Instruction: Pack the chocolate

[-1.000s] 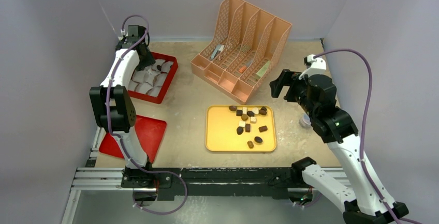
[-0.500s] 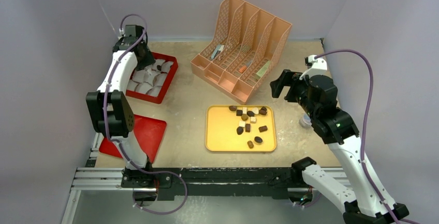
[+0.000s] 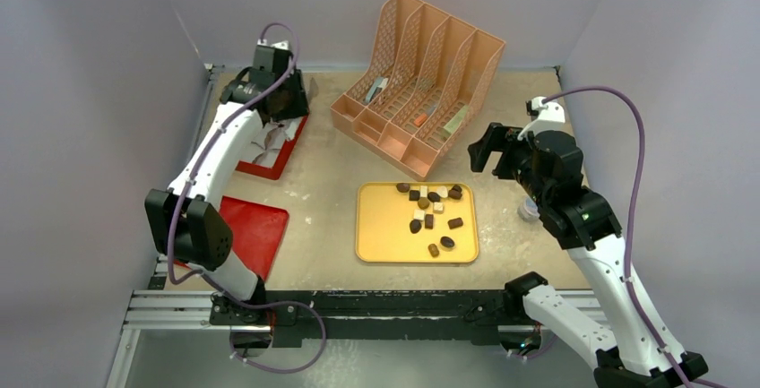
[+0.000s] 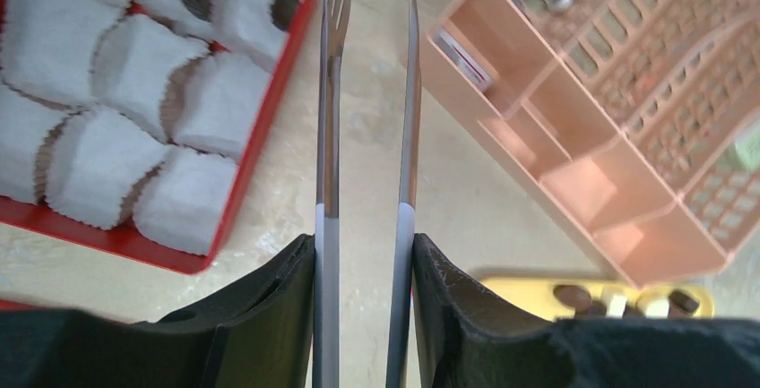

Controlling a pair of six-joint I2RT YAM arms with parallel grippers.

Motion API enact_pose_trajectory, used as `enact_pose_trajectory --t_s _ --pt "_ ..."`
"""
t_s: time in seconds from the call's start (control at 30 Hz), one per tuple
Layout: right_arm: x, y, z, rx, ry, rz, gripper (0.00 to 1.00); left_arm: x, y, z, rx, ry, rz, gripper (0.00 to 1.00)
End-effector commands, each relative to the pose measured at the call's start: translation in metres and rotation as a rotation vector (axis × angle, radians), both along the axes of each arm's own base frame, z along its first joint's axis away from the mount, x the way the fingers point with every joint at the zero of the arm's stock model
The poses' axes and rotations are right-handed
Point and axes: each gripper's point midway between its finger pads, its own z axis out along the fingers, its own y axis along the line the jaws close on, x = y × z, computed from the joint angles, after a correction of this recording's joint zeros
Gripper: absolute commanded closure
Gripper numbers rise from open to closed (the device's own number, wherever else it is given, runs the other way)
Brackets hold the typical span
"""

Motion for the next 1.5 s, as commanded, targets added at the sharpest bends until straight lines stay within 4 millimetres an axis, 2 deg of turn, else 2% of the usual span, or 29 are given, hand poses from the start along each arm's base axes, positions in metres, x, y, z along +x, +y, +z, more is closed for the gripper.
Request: enact_pose_trajectory --t_s 0.0,0.13,0.33,0.5,0.73,0.83,1.03,1.23,1.47 --pt "0.002 -0.007 0.015 -0.022 -0.044 -0.025 0.03 -0.025 -0.033 0.026 0.025 -0.062 -0.151 0.62" --pt "0.004 -0.008 0.016 -0.024 -0.042 -0.029 0.03 -0.049 -0.063 0.027 0.050 -0.070 -0.274 0.62" --pt "0.005 -0.012 0.015 -0.047 -0.033 -0.050 0.03 -0.092 -0.107 0.016 0.060 -0.039 -0.458 0.61" --pt "0.006 -0.015 0.015 -0.057 -0.036 -0.061 0.03 -0.128 -0.141 0.000 0.103 0.000 -0.553 0.61" --pt "0.010 -0.011 0.011 -0.056 -0.023 -0.053 0.03 -0.161 -0.173 -0.034 0.116 0.056 -0.623 0.61" --pt "0.009 -0.011 0.011 -0.055 -0.023 -0.052 0.03 -0.172 -0.179 -0.054 0.142 0.096 -0.639 0.61" --pt "0.007 -0.013 0.012 -0.055 -0.028 -0.057 0.03 -0.187 -0.196 -0.070 0.143 0.119 -0.684 0.60" --pt "0.006 -0.014 0.012 -0.056 -0.030 -0.057 0.03 -0.191 -0.208 -0.089 0.142 0.150 -0.708 0.59" --pt "0.005 -0.015 0.011 -0.060 -0.031 -0.061 0.03 -0.194 -0.217 -0.099 0.149 0.159 -0.718 0.59"
